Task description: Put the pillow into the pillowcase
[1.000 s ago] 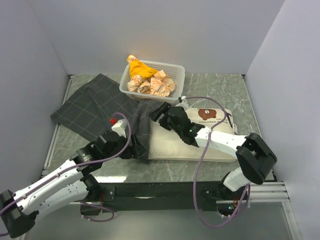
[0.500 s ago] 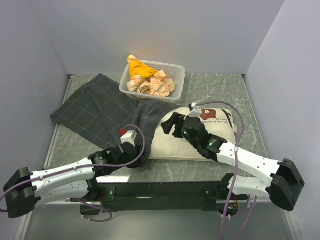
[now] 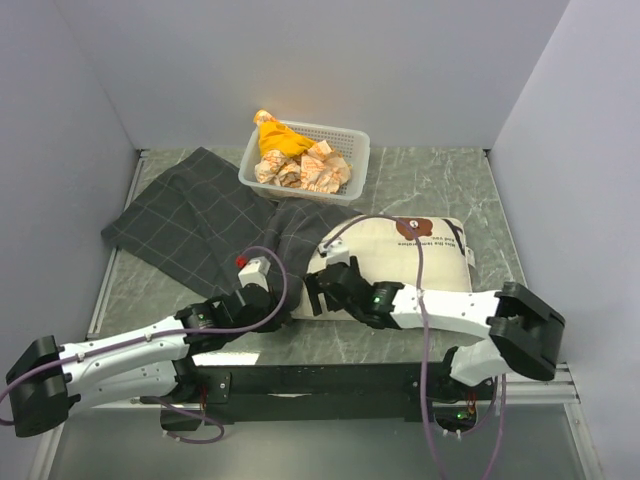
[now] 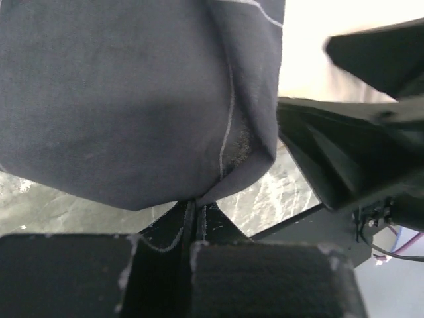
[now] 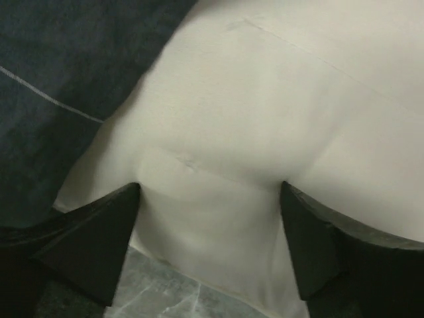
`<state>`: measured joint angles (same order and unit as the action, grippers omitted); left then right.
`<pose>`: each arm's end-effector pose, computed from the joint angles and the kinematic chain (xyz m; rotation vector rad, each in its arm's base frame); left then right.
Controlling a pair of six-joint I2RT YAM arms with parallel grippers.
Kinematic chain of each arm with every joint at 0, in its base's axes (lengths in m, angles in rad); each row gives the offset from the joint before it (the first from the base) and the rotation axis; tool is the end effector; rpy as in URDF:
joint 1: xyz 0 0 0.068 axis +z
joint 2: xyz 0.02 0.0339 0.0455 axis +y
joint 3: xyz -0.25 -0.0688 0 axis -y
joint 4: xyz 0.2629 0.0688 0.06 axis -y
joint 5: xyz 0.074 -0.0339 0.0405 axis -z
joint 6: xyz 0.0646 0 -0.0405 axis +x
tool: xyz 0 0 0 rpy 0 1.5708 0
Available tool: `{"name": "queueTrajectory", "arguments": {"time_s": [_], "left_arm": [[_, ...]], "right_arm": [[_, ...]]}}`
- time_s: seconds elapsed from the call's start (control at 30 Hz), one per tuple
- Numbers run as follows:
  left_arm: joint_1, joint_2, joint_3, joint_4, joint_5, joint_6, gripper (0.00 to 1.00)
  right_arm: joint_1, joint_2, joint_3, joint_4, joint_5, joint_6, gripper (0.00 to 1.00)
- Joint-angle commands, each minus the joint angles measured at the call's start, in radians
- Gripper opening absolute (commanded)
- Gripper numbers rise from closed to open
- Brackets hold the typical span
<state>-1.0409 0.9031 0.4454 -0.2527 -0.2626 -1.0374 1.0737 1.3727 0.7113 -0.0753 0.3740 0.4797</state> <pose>0.1312 -0.1908 0.1585 -0.1399 2.3777 -0.7812 0.1707 0.2652 0.1544 -0.4822 2.2257 0.3985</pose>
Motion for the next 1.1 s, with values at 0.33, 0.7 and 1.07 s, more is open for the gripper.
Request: {"name": "queueTrajectory", "arguments": {"time_s": [0.33, 0.7, 1.07], "left_arm": [[-0.014, 0.039, 0.234, -0.052, 0.224, 0.128, 0.01], [-0.085, 0.03, 0.254, 0.082, 0.502, 0.157, 0.08], [-0.085, -0.033, 0.256, 0.093, 0.379, 0.051, 0.37]], "right_arm": [[-0.156, -0.001, 0.32, -0.186, -0.223, 0.06, 0.0], [-0.17, -0.011, 0.291, -0.058, -0.273, 0.204, 0.0], [-0.06, -0.098, 0.074, 0.082, -0.072, 0.373, 0.1]]}}
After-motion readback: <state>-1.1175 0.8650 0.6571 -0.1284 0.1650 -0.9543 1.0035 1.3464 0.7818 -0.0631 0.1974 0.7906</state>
